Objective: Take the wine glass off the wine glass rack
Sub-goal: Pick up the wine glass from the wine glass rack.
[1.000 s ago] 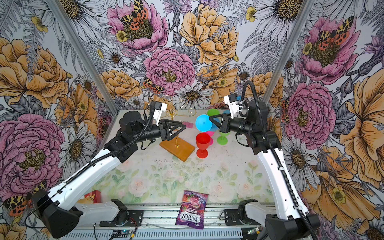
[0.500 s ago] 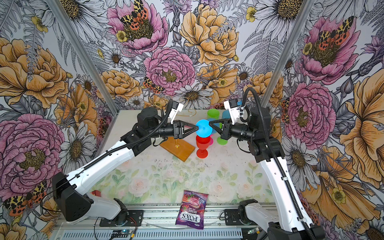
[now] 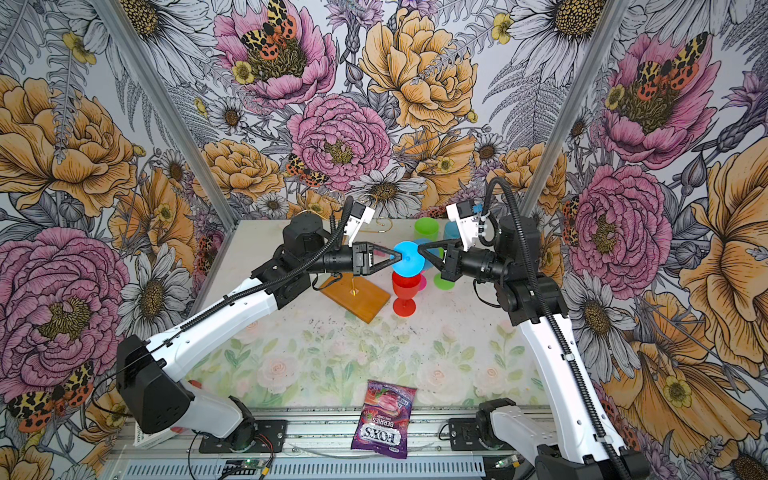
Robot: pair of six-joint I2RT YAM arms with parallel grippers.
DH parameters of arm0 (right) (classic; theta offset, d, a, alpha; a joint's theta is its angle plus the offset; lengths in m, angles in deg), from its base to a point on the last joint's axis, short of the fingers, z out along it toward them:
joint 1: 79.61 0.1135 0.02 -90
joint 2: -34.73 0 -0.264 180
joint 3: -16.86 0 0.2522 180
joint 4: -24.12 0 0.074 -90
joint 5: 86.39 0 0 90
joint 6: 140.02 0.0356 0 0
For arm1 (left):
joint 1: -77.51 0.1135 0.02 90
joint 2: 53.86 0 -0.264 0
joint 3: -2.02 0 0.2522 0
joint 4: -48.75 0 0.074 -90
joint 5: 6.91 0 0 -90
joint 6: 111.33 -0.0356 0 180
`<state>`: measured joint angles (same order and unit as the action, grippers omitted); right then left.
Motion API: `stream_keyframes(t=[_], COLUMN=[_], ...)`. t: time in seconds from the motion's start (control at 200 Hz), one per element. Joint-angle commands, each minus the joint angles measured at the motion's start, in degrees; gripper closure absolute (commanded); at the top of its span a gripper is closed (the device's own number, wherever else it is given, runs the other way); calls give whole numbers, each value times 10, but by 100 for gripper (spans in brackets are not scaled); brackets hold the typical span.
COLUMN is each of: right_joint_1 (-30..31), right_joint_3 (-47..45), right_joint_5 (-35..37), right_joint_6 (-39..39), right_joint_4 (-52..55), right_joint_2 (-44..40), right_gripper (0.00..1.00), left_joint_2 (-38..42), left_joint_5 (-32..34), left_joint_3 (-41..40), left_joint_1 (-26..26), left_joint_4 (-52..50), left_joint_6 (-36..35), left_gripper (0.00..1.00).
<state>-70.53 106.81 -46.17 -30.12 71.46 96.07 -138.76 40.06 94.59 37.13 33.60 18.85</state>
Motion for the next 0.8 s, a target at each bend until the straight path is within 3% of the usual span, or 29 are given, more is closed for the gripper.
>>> stream_keyframes(t=[0.0,0.52,0.656,0.726,0.796], right_joint_1=[4,-1,-3,-3,-4], right_joint_3=[0,4,12,17,24], right_joint_5=[1,19,17,8,20], right_joint_6=[-10,-6,1,-1,5], right_joint_4=[-13,-12,-12,-12,-12], right_joint_2=[-11,-13,-13,-17,-22], right_gripper=[100,100,80,62,54], left_joint_2=[-3,-3,-3,-3,-2], left_joint_5=[-24,-48,-58,-62,-68], left_joint_3=[18,16,15,13,9], left_joint_1=[-1,-1,-1,-1,-2], left_joint_4=[24,35,38,38,38], left_joint_6=[12,31,32,31,25], left_gripper=[72,100,100,100,100])
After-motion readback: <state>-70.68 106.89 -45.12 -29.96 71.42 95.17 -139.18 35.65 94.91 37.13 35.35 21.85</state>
